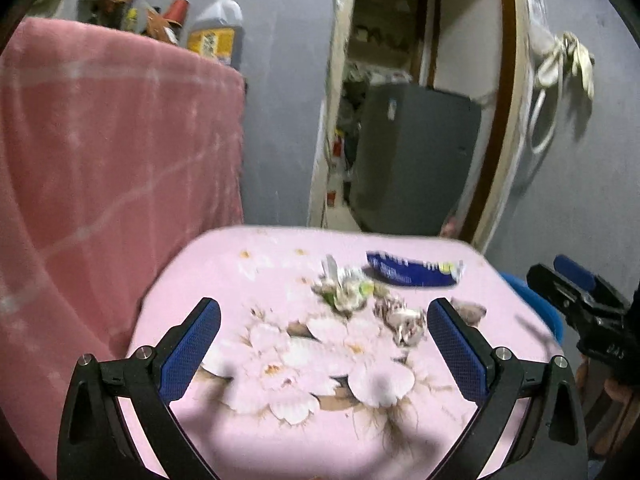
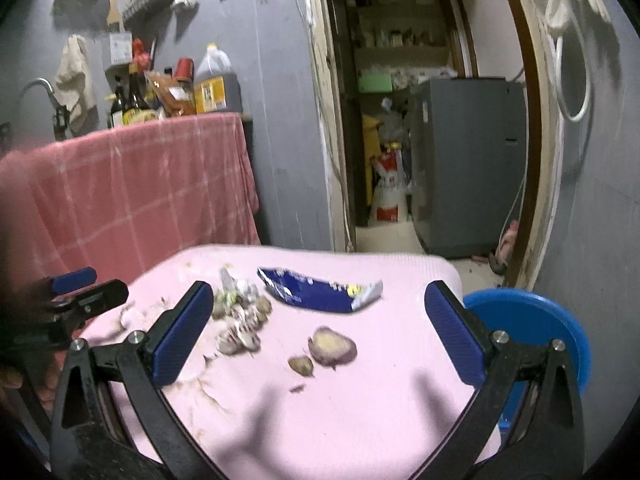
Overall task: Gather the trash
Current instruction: 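Grasp the crumpled white-red wrapper with the left tool while the right tool grasps the round peel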
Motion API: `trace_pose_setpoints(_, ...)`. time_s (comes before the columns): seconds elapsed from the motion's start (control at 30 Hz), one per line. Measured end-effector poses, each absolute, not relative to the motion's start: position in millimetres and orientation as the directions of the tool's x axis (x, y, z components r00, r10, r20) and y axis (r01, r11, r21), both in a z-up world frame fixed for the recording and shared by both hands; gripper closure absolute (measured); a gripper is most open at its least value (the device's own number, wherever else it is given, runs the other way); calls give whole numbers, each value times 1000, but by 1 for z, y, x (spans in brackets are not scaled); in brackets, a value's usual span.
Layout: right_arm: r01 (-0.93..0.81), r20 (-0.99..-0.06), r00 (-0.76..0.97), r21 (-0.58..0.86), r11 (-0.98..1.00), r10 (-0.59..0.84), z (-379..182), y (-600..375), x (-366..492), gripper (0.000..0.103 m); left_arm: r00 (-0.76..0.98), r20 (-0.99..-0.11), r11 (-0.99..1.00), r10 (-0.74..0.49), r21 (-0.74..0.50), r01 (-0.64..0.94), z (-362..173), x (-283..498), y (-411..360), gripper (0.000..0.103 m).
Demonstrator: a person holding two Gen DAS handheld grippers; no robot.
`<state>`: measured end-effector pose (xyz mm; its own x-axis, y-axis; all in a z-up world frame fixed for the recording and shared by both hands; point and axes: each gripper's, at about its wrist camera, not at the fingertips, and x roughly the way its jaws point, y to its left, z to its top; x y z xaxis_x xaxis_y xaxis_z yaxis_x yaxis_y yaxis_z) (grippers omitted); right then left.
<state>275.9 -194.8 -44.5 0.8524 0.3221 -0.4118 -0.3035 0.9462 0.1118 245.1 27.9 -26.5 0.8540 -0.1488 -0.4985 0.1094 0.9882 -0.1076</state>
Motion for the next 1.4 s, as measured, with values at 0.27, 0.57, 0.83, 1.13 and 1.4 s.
trace_pose_setpoints(0.27, -285, -532, 790, 123, 951, 306, -67, -205, 298, 0, 782, -593, 981, -193, -124, 148, -45, 267, 15, 2)
trace_pose_setpoints(0.57, -271, -614, 719, 184, 945, 326, -87, -217, 313, 13, 690, -679, 967, -251, -205, 150, -61, 289, 4, 2)
trace_pose_setpoints(0.83, -299, -656, 673, 182, 937, 342, -93, -210, 326, 33, 624, -727, 958, -288, -206, 202, -70, 306, -12, 32)
trace_pose_setpoints(1.13, -343, -693, 617, 191, 920, 374, -99, -194, 344, 46, 595, -721, 935, -355, -266, 236, -71, 322, -15, 67)
trace_pose_setpoints(1.4, -354, -723, 579, 195, 915, 378, -104, -187, 354, 52, 578, -708, 914, -405, -330, 236, -74, 329, -7, 85)
